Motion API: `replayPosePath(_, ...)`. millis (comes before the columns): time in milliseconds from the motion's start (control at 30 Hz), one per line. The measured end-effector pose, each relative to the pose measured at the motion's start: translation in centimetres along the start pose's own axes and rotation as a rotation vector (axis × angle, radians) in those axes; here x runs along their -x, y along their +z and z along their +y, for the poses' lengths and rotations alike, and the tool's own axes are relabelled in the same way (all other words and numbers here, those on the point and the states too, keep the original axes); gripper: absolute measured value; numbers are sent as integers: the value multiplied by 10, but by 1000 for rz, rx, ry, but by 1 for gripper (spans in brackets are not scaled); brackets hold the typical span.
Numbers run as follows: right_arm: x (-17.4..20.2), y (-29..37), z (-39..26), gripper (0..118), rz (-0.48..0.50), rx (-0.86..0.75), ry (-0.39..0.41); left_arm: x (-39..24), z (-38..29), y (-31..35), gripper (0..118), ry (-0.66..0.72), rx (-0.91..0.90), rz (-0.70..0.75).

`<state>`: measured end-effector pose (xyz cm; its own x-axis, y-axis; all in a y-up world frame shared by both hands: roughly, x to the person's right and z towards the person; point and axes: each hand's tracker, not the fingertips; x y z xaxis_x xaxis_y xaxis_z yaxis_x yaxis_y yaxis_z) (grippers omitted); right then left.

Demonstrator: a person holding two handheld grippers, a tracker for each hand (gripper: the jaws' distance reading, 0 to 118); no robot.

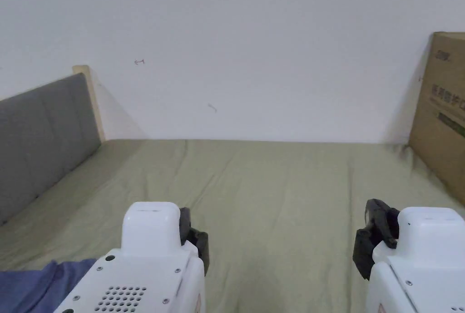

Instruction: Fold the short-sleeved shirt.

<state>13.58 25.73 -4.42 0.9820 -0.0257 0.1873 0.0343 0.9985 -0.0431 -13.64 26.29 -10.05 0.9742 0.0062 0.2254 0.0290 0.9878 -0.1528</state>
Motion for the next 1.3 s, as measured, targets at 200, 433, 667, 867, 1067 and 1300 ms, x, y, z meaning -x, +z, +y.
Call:
replayPosePath(200, 67, -26, 2, 1, 204, 24, -2, 65, 0, 26, 0, 31, 16, 207)
replayPosePath(433, 126, -37, -11, 1, 399, 90, 68, 142, -9, 43, 0, 64, 49, 439)
replayPosePath(667, 129, -56, -27, 1, 409, 153, 78, 182, -39, 2, 0, 125, 202, 450)
replayPosePath(867, 124, -75, -43, 0, 383, 219, 72, 226, -112, -97, 111, 247, 567, 350)
replayPosePath(1067, 131, -88, -58, 0, 344, 303, 87, 233, -171, -165, 110, 273, 752, 311)
replayPosePath(1300, 123, -107, -82, 0, 343, 391, 86, 218, -225, -215, 111, 116, 919, 282)
